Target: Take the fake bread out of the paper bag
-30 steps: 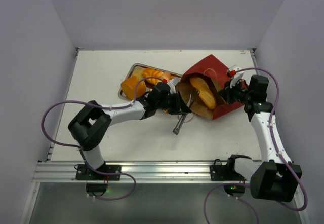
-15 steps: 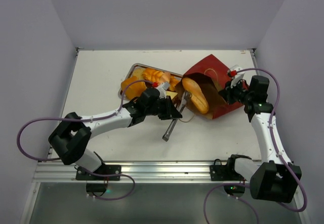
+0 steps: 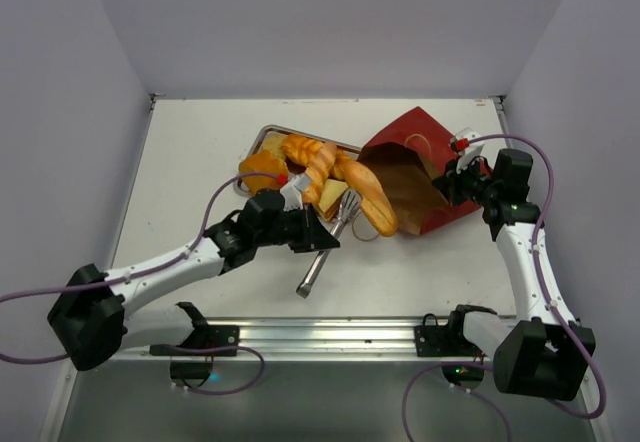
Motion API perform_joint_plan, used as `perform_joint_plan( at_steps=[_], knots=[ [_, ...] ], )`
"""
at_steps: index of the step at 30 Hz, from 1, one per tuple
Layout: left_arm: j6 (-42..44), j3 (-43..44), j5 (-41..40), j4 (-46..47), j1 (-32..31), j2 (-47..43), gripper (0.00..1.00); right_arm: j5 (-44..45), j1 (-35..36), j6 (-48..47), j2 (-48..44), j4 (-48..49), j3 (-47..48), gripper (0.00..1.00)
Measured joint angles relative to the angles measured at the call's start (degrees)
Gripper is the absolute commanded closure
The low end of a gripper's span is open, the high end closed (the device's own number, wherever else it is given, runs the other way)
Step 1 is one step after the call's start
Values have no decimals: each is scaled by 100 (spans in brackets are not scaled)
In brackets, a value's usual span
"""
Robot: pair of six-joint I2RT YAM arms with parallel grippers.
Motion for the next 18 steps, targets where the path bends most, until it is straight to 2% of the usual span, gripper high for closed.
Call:
perform_joint_plan(
  at_steps=[4, 6, 12, 18],
  knots=[
    [31, -7, -118, -334, 201, -684, 100, -2, -4, 7, 0, 4, -2, 100],
    [90, 13, -238, -590, 592, -1003, 100, -2, -9, 15, -7, 11, -4, 100],
    [76, 103, -505, -1207, 1325, -1023, 100, -2, -9, 17, -68, 20, -48, 100],
    [127, 586, -629, -1650, 1471, -761, 100, -4, -9, 17, -68, 20, -72, 100]
  ],
)
